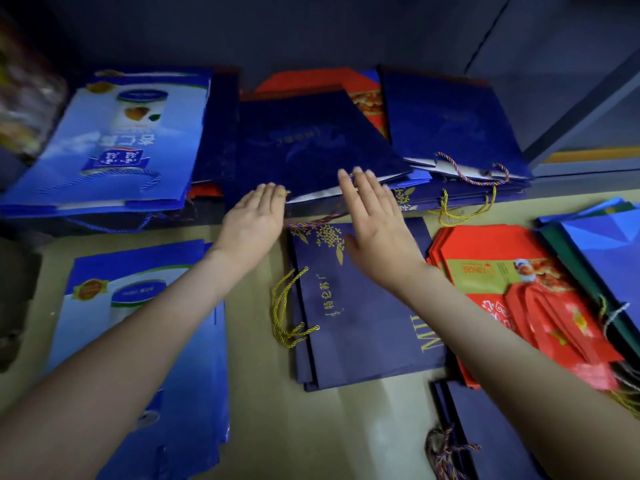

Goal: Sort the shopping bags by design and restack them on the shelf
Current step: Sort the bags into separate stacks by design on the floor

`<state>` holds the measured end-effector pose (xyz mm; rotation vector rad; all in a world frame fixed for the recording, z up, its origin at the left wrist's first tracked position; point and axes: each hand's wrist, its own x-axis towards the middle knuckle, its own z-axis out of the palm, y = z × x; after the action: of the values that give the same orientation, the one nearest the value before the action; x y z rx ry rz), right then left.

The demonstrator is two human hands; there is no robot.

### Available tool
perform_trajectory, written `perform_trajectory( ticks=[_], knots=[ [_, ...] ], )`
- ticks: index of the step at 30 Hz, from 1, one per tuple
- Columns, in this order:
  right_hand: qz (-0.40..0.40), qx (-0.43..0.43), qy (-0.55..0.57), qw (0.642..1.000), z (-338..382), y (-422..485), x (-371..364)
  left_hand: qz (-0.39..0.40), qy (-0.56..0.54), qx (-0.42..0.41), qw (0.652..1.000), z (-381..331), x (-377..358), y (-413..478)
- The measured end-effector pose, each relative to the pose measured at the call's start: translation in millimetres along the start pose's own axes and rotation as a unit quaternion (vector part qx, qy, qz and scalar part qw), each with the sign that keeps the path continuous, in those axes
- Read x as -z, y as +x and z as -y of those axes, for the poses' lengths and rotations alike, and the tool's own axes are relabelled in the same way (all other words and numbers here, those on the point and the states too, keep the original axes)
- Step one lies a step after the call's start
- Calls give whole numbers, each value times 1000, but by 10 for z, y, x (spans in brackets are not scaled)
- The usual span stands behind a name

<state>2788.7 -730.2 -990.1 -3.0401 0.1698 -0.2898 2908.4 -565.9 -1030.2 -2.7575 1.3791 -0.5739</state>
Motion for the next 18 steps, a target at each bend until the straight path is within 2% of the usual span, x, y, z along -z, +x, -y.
perform_trajectory(
  ticks=[1,3,5,7,9,14,18],
  knots=[
    [-9,11,-28,1000,50,39,39,-57,-4,-24,998,0,78,-69],
    [-9,44,-75,996,121,110,89,-121,-26,-61,990,-60,235,-222],
    [2,70,-110,992,157,159,95,-141,-52,-89,985,-167,395,-334],
    [34,63,-152,986,172,127,97,-141,-68,-101,983,-255,465,-430],
    [22,70,-175,982,148,7,137,-123,-84,-96,984,-307,529,-502],
    [2,89,-151,984,-26,-361,369,-95,-107,-94,985,-487,746,-650],
    [-2,102,-149,984,-139,-702,535,-123,-136,-133,974,-695,875,-793]
  ],
)
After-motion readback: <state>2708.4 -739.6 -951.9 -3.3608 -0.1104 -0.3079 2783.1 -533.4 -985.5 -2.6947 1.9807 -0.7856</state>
